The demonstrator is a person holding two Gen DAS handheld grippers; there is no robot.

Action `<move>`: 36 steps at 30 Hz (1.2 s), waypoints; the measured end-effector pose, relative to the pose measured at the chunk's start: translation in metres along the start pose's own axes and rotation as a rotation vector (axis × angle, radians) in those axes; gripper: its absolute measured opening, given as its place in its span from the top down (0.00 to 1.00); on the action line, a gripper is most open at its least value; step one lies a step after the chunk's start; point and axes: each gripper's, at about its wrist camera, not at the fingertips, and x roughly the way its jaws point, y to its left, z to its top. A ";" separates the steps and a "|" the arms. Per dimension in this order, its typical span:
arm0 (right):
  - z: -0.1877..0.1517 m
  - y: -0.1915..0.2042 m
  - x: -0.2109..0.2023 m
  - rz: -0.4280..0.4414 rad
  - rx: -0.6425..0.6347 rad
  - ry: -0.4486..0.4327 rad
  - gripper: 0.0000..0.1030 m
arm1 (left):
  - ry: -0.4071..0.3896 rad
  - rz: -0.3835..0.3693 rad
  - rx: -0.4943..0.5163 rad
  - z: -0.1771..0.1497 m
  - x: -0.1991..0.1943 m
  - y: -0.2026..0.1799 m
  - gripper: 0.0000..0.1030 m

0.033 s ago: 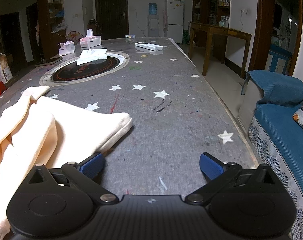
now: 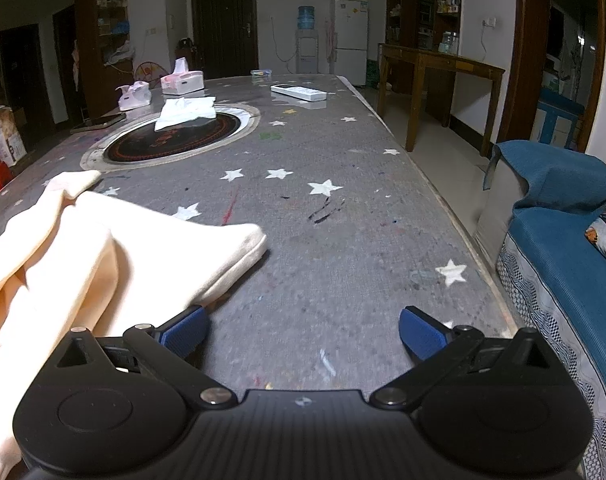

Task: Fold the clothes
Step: 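Move both grippers toward the crumpled cream sweatshirt on the table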

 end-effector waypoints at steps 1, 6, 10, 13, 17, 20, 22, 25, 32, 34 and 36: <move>0.000 0.000 0.000 0.002 -0.002 0.001 0.00 | 0.000 0.001 -0.002 0.000 0.000 0.000 0.00; -0.003 0.000 -0.007 -0.016 -0.025 -0.026 0.00 | 0.002 0.016 -0.020 -0.007 -0.008 -0.005 0.00; -0.015 0.002 -0.027 0.015 -0.027 -0.048 0.00 | 0.018 0.030 -0.031 -0.010 -0.015 -0.004 0.00; -0.021 0.003 -0.037 0.046 -0.017 -0.044 0.00 | 0.023 0.042 -0.039 -0.013 -0.020 -0.004 0.00; -0.025 0.009 -0.046 0.071 -0.022 -0.040 0.00 | 0.031 0.061 -0.053 -0.018 -0.027 -0.004 0.00; -0.027 0.011 -0.050 0.084 -0.005 -0.038 0.00 | 0.035 0.069 -0.066 -0.021 -0.032 -0.005 0.00; -0.029 0.012 -0.053 0.092 0.003 -0.038 0.00 | 0.039 0.072 -0.075 -0.023 -0.035 -0.005 0.00; -0.031 0.013 -0.057 0.098 0.004 -0.039 0.00 | 0.041 0.072 -0.086 -0.025 -0.040 -0.006 0.00; -0.035 0.017 -0.064 0.114 0.006 -0.039 0.00 | 0.008 0.060 -0.081 -0.022 -0.057 -0.012 0.00; -0.035 0.018 -0.066 0.120 0.007 -0.039 0.00 | 0.002 0.050 -0.082 -0.021 -0.060 -0.014 0.00; -0.035 0.020 -0.068 0.127 0.006 -0.041 0.00 | -0.002 0.038 -0.082 -0.019 -0.064 -0.017 0.00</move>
